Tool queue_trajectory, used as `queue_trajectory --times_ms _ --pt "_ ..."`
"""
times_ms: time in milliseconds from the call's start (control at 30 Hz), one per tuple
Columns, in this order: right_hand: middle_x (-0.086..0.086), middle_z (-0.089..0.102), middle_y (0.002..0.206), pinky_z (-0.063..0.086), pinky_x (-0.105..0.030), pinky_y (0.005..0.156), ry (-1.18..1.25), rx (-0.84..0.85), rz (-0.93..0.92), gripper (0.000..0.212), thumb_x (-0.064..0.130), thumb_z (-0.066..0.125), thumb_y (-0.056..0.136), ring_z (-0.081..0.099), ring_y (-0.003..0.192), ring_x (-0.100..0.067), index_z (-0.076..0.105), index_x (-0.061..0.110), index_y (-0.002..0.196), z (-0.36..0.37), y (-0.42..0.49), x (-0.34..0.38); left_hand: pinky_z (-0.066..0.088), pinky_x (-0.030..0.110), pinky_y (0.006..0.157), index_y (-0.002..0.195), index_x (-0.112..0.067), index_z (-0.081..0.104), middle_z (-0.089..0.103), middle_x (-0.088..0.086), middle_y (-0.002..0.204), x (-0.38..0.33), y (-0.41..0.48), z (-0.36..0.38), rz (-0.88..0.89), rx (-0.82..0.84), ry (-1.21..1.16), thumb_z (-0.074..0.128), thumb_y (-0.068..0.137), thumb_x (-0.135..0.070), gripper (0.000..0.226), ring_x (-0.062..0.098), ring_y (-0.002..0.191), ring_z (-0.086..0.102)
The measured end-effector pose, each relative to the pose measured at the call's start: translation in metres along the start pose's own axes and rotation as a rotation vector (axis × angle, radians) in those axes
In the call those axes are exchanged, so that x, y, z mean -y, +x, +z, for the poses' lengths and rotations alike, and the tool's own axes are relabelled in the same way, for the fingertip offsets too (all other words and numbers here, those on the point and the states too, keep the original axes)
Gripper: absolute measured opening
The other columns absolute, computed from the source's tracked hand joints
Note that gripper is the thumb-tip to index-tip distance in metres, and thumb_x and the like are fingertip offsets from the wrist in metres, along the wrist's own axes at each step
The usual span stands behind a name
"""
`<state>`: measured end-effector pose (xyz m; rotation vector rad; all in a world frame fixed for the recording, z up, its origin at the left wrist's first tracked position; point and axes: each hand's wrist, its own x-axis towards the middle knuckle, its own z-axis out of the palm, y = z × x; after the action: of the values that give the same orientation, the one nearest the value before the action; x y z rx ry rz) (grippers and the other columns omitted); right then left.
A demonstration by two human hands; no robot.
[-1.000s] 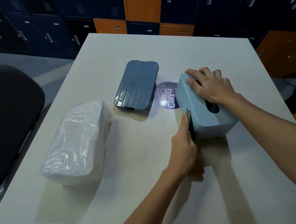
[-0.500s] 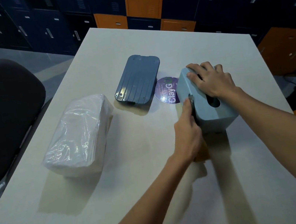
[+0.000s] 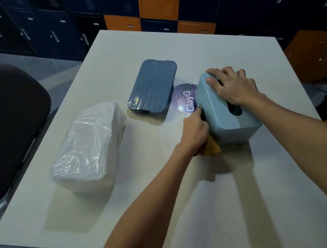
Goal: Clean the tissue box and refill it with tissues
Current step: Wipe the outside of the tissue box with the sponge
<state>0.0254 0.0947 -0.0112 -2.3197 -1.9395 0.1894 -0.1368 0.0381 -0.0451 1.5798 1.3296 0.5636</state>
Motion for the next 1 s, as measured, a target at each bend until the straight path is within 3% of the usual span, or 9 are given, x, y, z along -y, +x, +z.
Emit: queue_trajectory --times_ms 100,233,333,467,567,667,733,867,1000 --pt "-0.002 0.04 0.14 0.036 -0.051 0.093 0.002 -0.01 0.004 0.046 0.063 0.019 0.094 0.037 0.122 -0.037 0.03 0.047 0.136 0.0 0.001 -0.001 0.04 0.034 0.089 0.138 -0.014 0.048 0.058 0.015 0.129 -0.012 -0.011 0.003 0.009 -0.058 -0.17 0.033 0.092 -0.001 0.05 0.033 0.111 0.053" --pt "-0.002 0.039 0.14 0.034 -0.051 0.095 0.045 0.008 0.009 0.046 0.063 0.02 0.095 0.035 0.124 -0.035 0.033 0.045 0.136 0.0 0.0 -0.001 0.025 0.012 0.104 0.147 -0.025 0.036 0.041 -0.002 0.149 0.006 -0.066 0.015 0.093 -0.024 -0.236 0.036 0.101 -0.008 0.049 0.016 0.134 0.04" --pt "-0.004 0.029 0.151 0.028 -0.054 0.104 0.064 -0.035 -0.008 0.048 0.062 0.026 0.095 0.026 0.135 -0.036 0.031 0.046 0.14 -0.005 -0.006 -0.005 0.027 0.025 0.115 0.142 -0.031 0.044 0.046 -0.008 0.145 0.035 -0.083 0.005 0.085 0.09 -0.193 0.037 0.1 -0.006 0.049 0.012 0.134 0.041" --pt "0.001 0.023 0.156 0.014 -0.052 0.112 0.016 0.017 -0.169 0.051 0.067 0.021 0.092 0.014 0.143 -0.032 0.025 0.053 0.142 -0.005 -0.02 -0.016 0.037 0.034 0.11 0.137 -0.026 0.052 0.054 -0.005 0.138 0.044 -0.063 -0.02 -0.021 -0.008 -0.233 0.039 0.099 -0.008 0.044 0.014 0.125 0.048" --pt "0.006 0.019 0.157 0.017 -0.053 0.111 0.092 0.039 -0.039 0.049 0.068 0.022 0.094 0.009 0.145 -0.026 0.023 0.057 0.141 -0.005 -0.022 -0.021 0.041 0.04 0.108 0.137 -0.022 0.052 0.056 0.001 0.136 0.039 -0.039 -0.027 -0.11 -0.124 -0.298 0.038 0.099 -0.013 0.042 0.021 0.123 0.052" --pt "0.008 0.016 0.158 0.019 -0.054 0.11 0.151 0.017 0.086 0.05 0.067 0.021 0.094 0.004 0.146 -0.024 0.024 0.056 0.142 -0.007 -0.022 -0.02 0.041 0.032 0.1 0.136 -0.018 0.051 0.059 0.008 0.13 0.023 -0.02 -0.021 -0.023 -0.213 -0.155 0.036 0.1 -0.012 0.04 0.027 0.116 0.054" --pt "0.004 0.012 0.159 0.016 -0.054 0.111 0.13 0.003 0.115 0.05 0.067 0.019 0.094 0.002 0.146 -0.026 0.024 0.055 0.143 -0.006 -0.022 -0.016 0.036 0.03 0.091 0.138 -0.017 0.048 0.06 0.016 0.128 0.009 -0.011 -0.009 0.039 -0.182 -0.073 0.034 0.099 -0.007 0.043 0.034 0.113 0.054" --pt "-0.006 -0.004 0.162 0.002 -0.055 0.114 0.105 0.019 0.215 0.053 0.072 0.014 0.091 -0.011 0.146 -0.036 0.017 0.06 0.142 -0.005 -0.023 -0.013 0.038 0.038 0.096 0.14 -0.016 0.046 0.057 0.018 0.131 -0.007 -0.005 0.012 0.0 -0.075 -0.101 0.032 0.096 -0.002 0.049 0.036 0.117 0.052" --pt "-0.007 -0.004 0.162 0.01 -0.057 0.113 0.102 0.047 0.214 0.052 0.073 0.013 0.09 -0.007 0.146 -0.038 0.013 0.062 0.141 -0.006 -0.024 -0.011 0.037 0.035 0.1 0.139 -0.016 0.047 0.058 0.013 0.132 0.005 -0.035 0.013 0.045 -0.098 -0.114 0.034 0.094 0.002 0.051 0.031 0.12 0.052"
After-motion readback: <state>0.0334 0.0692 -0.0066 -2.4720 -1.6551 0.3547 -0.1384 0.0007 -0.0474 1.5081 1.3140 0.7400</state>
